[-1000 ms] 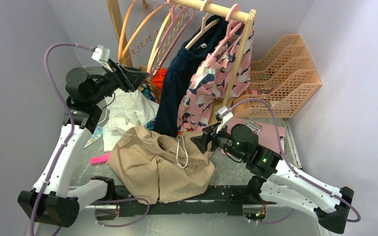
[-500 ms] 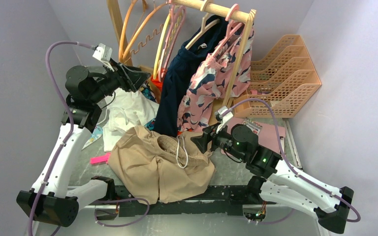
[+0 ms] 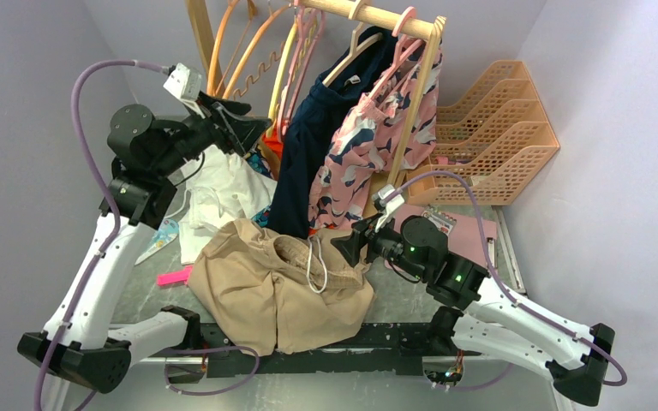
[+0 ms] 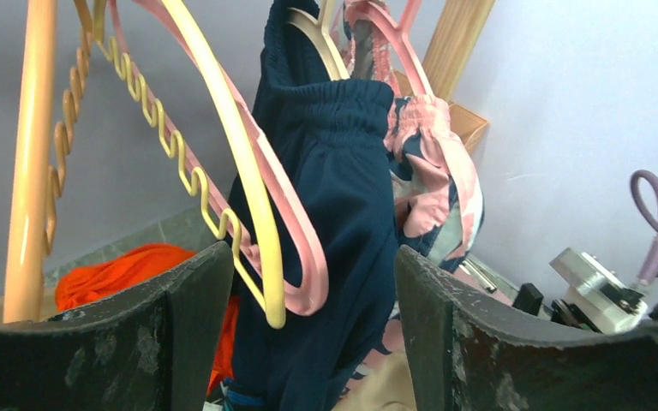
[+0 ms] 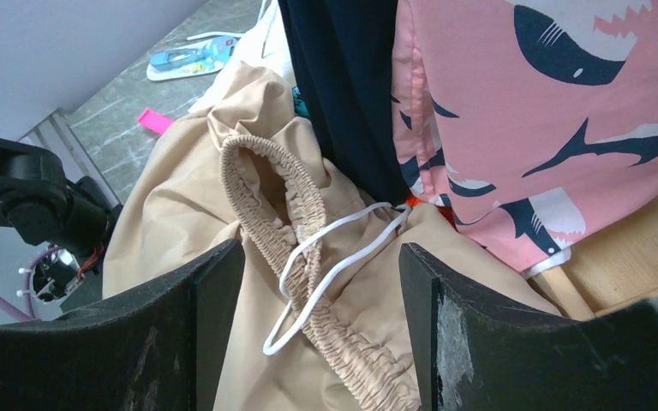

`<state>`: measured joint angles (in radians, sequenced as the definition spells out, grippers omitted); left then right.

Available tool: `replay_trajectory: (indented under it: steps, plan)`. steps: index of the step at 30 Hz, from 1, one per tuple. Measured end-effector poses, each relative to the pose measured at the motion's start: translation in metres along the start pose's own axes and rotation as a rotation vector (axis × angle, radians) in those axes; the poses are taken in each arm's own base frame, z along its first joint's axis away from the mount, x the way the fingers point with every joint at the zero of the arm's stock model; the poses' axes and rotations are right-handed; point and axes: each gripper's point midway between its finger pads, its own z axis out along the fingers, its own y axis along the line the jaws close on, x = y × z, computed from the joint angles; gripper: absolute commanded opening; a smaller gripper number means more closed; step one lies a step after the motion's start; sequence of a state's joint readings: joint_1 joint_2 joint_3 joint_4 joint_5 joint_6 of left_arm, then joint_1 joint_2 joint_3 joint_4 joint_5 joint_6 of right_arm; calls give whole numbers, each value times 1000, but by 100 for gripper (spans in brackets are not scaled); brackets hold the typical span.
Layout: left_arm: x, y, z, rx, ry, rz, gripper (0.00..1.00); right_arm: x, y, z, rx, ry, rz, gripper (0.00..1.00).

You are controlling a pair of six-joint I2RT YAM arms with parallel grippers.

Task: Place the shorts on the hanger
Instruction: Adjust the hanger on the clothesline.

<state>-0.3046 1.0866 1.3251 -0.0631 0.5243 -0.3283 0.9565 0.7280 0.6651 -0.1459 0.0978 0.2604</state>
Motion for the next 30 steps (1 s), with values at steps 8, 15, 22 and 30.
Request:
replay_trajectory:
  steps: [8,15,22,30]
  plan:
    - [6,18,24,-62,44,50,69,0,0,0,1,-1,0,70]
    - [14,31,36,-107,79,60,56,0,-1,0,3,-2,0,70]
    - [16,44,36,-165,84,83,49,-2,-1,-1,5,-8,1,70]
    - [23,51,40,-180,100,87,58,-2,-1,-1,5,-8,0,70]
